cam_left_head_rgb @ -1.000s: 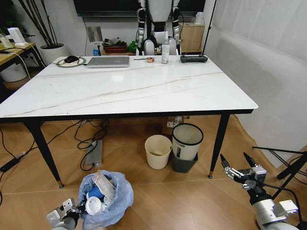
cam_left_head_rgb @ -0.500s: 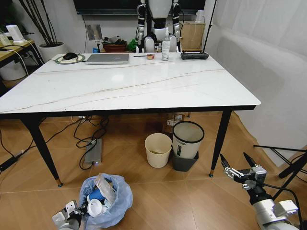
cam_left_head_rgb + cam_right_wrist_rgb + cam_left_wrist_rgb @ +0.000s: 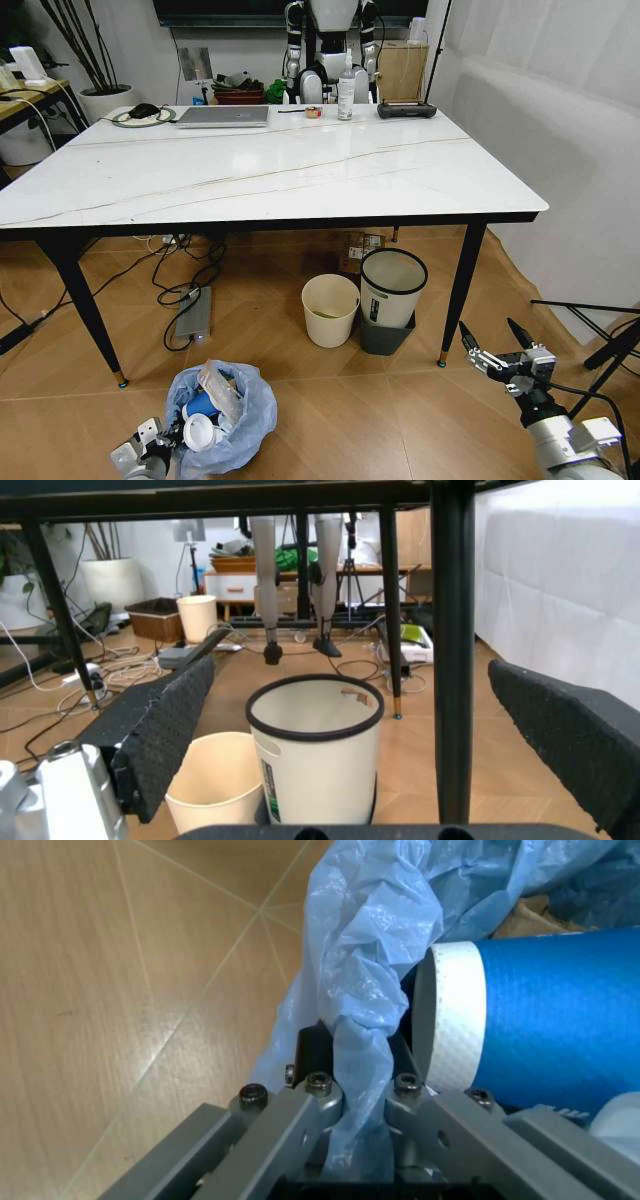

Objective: Pick up the trash bin and place the trash from the table into it.

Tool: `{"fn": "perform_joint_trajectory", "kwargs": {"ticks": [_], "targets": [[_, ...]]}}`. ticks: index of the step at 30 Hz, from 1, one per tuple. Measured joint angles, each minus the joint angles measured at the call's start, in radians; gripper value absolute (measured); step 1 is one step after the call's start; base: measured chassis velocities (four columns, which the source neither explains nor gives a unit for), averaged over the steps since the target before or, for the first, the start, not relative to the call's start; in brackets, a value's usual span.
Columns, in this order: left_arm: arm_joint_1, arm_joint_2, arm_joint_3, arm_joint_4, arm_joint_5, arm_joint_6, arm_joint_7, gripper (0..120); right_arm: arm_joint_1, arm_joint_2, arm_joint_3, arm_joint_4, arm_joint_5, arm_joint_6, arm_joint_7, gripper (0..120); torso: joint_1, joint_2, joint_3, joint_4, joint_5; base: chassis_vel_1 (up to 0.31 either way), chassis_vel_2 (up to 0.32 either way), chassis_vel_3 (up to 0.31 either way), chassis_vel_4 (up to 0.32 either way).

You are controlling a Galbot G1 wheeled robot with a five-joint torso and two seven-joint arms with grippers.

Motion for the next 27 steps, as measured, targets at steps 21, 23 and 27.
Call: {"fn": "perform_joint_trajectory", "kwargs": {"ticks": [21, 23, 27], "targets": [[-0.041, -0.028, -0.023, 0.098, 0.044, 0.001, -0.003, 0, 0.000, 0.000, 0.000, 0.000, 0.000, 0.000, 0.000, 100, 0.003, 0.007, 0.004, 0.0001, 0.0000, 0.000, 0.000, 0.000, 0.000], [-0.044, -0.032, -0.026, 0.102, 0.051, 0.001, -0.003, 0, 0.000, 0.000, 0.000, 0.000, 0.000, 0.000, 0.000, 100, 0.003, 0.008, 0.005, 0.0000, 0.0000, 0.000, 0.000, 0.000, 0.000], [-0.047, -0.037, -0.029, 0.107, 0.056, 0.001, -0.002, 0, 0.000, 0.000, 0.000, 0.000, 0.000, 0.000, 0.000, 100, 0.004, 0.009, 0.005, 0.0001, 0.0001, 0.000, 0.000, 0.000, 0.000]]}}
